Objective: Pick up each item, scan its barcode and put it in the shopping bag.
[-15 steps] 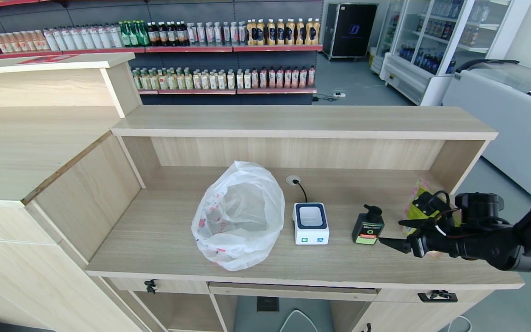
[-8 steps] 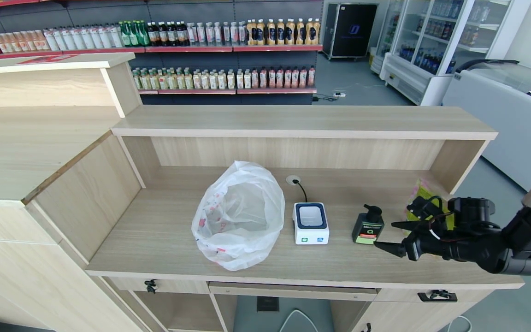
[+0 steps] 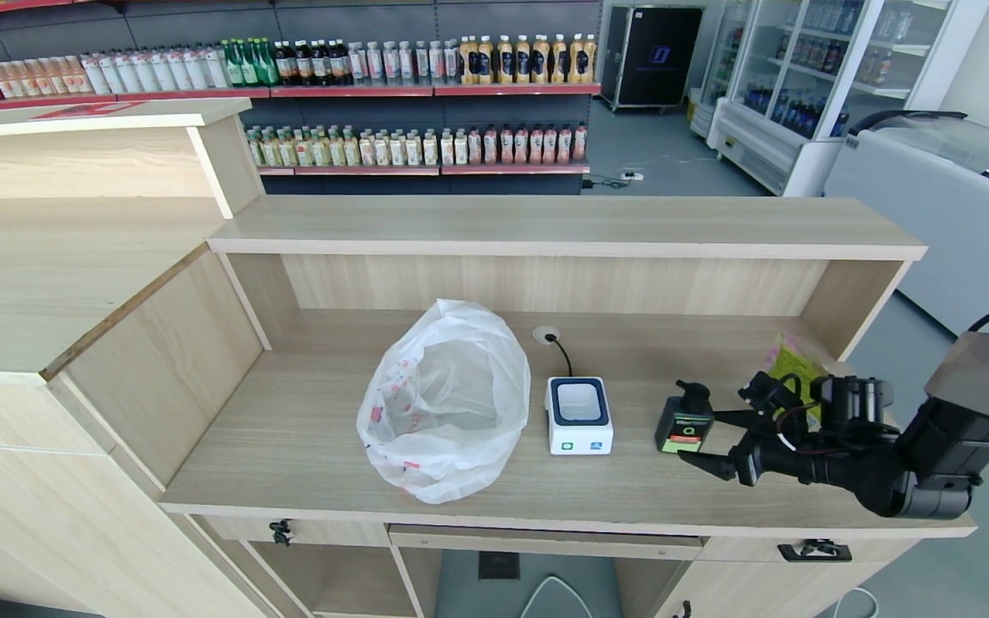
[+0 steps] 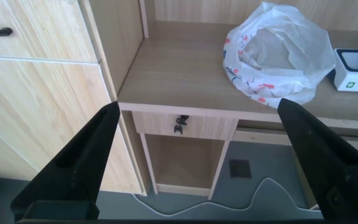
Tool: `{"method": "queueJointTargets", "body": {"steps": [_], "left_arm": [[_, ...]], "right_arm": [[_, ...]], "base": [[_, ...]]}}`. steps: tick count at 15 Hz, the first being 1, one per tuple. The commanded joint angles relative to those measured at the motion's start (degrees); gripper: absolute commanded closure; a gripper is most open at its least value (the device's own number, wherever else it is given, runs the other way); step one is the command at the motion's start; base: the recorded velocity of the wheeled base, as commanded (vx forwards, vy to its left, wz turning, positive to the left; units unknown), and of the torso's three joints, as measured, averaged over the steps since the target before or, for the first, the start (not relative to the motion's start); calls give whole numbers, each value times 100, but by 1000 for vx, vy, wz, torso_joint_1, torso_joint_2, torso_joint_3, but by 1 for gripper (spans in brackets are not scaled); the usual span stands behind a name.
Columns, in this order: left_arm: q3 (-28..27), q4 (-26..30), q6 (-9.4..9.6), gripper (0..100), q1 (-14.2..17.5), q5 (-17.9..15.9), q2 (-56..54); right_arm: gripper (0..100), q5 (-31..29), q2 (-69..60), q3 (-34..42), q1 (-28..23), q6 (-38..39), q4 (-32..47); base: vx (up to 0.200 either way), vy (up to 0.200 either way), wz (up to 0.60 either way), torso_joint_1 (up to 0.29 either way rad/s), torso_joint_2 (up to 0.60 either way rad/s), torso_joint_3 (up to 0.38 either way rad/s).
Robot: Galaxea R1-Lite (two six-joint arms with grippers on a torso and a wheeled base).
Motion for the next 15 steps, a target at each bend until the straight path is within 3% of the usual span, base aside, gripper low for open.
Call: {"method": "queueJointTargets", "body": {"steps": [1, 12, 13, 15], "left_arm": [[0, 0, -3, 0, 2, 2, -2], [0, 0, -3, 0, 2, 2, -2], [0, 0, -3, 0, 2, 2, -2], [0, 0, -3, 0, 2, 2, -2]], "right_arm": [[0, 90, 177, -276, 26, 0, -24], [0, 178, 520, -663, 140, -9, -41], [100, 213, 546, -680, 149, -9, -85], [100, 222, 581, -654, 166, -18, -121]], "base": [[0, 0, 0, 0, 0, 0], [0, 0, 0, 0, 0, 0], [0, 0, 0, 0, 0, 0], [0, 0, 0, 0, 0, 0]]}}
